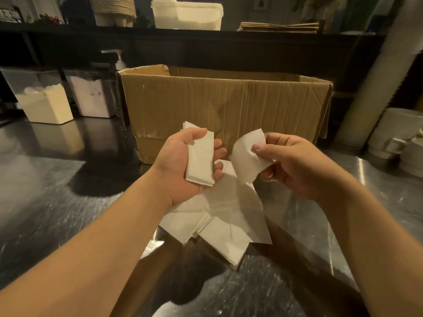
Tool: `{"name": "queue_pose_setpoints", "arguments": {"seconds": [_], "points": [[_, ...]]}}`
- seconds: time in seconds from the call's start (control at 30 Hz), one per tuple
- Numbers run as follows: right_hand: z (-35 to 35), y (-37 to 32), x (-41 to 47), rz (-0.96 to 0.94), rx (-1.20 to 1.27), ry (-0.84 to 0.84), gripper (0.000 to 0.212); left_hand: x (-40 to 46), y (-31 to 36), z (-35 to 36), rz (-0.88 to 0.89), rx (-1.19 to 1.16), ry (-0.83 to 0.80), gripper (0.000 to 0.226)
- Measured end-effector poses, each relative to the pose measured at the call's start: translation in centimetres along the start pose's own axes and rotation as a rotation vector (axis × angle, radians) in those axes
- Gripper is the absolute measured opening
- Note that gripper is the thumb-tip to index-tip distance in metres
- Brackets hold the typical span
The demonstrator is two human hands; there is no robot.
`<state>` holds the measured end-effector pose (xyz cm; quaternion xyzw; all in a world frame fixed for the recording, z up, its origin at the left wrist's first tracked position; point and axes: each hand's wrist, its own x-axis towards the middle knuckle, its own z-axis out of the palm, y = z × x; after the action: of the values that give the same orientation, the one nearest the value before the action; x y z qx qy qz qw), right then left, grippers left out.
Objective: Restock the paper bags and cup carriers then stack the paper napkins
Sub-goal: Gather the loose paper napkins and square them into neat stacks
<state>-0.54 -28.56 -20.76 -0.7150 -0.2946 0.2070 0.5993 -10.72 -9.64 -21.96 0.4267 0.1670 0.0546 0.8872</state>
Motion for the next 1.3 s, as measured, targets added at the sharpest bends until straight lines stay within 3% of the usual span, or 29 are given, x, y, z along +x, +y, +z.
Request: {"name": "queue_pose_setpoints", "arguments": {"seconds": [0.07,0.13,0.27,0.43,0.63,0.83,0.93,1.1,1.3], "points": [[-0.4,-0.6,-0.8,-0.078,0.073,-0.211,0.021,0.1,0.0,0.0,-0.005,0.026,-0.02,0.041],[-0.2,-0.6,-1.1,-0.154,-0.007,-0.289,0.025,-0.2,-0.2,0.4,-0.037,0.08,-0.073,0.046],[1.2,0.0,-0.4,-0.214,-0.189,-0.151,0.024,-0.4,-1.0,0.6,-0.139,0.205,-0.249,0.051],[1.8,0.8,0.3,-0.273,-0.203,0.041,0.014,-0.1,-1.3,0.3,-0.213,0.227,-0.276,0.058],[2.2,1.2,0.5,-0.284,-0.184,0.116,0.015,-0.5,-1.2,0.4,-0.225,0.216,-0.255,0.059],[1.0,1.3,1.3,-0.137,-0.362,0.21,0.006,-0.2,-0.7,-0.1,-0.158,0.066,-0.239,0.055],[0.8,1.4,1.3,-0.079,-0.6,0.066,0.013,0.1,-0.6,-0.3,-0.092,-0.019,-0.203,0.053],[1.0,1.6,0.7,0.081,-0.891,-0.31,0.06,0.2,-0.7,-0.2,-0.025,-0.07,-0.101,0.049],[1.2,1.6,0.5,0.106,-0.98,-0.374,0.065,0.3,-0.7,-0.2,-0.02,-0.068,-0.072,0.043]]}}
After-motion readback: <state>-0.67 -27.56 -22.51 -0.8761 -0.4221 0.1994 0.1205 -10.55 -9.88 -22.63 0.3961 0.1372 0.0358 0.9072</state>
